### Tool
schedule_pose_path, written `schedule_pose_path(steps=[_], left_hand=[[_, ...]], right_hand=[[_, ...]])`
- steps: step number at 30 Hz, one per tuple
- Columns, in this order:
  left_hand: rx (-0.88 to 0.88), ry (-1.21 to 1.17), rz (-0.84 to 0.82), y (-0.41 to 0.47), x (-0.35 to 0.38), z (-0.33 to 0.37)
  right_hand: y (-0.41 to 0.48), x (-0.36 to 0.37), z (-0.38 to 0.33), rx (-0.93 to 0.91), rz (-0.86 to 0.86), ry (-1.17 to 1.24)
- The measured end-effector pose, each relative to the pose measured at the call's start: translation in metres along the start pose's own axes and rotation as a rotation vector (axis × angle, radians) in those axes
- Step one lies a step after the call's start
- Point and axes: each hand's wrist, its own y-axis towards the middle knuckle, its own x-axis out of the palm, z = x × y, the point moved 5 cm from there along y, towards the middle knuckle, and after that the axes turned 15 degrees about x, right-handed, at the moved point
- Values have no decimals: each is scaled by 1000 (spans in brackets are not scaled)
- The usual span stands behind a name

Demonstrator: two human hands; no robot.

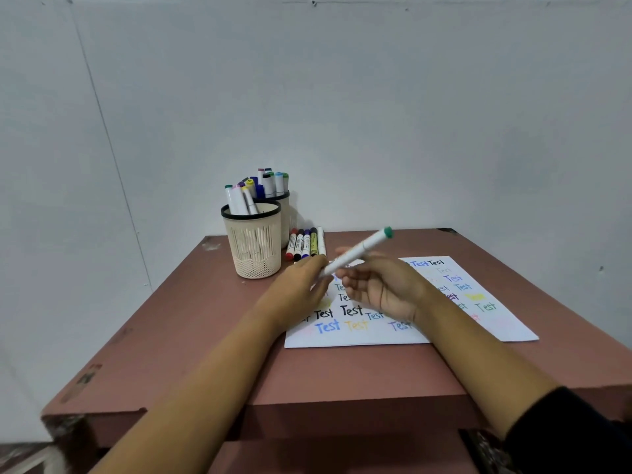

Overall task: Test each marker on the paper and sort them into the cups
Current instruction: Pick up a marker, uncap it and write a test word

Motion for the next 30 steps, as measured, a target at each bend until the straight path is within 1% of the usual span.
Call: schedule_pose_path(steps=[3, 8, 12, 17, 20, 22, 24, 27, 30], left_hand=[[-17, -37, 0, 0, 0, 0], [-34, -75, -91, -1, 5, 3], [-77, -129, -81, -1, 3, 5], [-130, -89, -24, -2, -4, 2], [-159, -97, -24, 0, -3, 1], [-186, -74, -29, -1, -2, -4], [-226, -16, -20, -3, -3, -11], [-250, 39, -91, -6, 2, -19], [-247, 10, -208, -9, 11, -20]], right_hand=[[-1, 2, 1, -66, 13, -73], [7, -6, 1, -154, 189, -154], [9, -7, -1, -206, 177, -165], [7, -5, -3, -222, 167, -150], [4, -10, -6, -257, 254, -63], [-1, -19, -10, -293, 322, 105], [-5, -27, -15, -337, 339, 240], [-7, -33, -17, -371, 335, 254], [-11, -32, -21, -358, 372, 164]])
